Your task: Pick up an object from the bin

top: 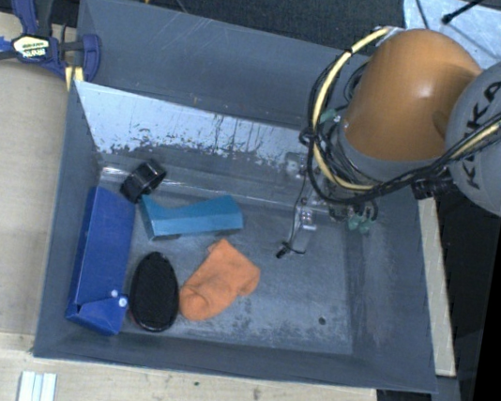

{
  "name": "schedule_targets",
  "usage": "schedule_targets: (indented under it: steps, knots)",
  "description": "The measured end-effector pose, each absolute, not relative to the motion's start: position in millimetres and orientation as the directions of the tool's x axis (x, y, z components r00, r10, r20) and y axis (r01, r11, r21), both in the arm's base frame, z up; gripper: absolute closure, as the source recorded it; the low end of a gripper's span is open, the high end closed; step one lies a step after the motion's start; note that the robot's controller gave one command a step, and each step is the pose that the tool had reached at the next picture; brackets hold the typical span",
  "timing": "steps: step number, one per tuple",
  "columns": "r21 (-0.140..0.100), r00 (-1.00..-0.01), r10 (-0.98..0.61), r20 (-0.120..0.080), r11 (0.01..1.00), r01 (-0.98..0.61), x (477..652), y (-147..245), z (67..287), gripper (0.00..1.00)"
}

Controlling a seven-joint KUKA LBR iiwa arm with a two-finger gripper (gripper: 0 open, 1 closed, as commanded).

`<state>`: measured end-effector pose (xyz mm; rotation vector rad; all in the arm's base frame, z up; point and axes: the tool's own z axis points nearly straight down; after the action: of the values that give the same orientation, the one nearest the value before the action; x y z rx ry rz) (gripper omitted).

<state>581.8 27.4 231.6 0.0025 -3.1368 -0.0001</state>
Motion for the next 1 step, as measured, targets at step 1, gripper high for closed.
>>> schedule_targets:
  steps: [1]
  knots:
    - [0.0,-1.0,-0.001,-0.004,1.0,-0.001,583.0,27.2,236.7,0.0]
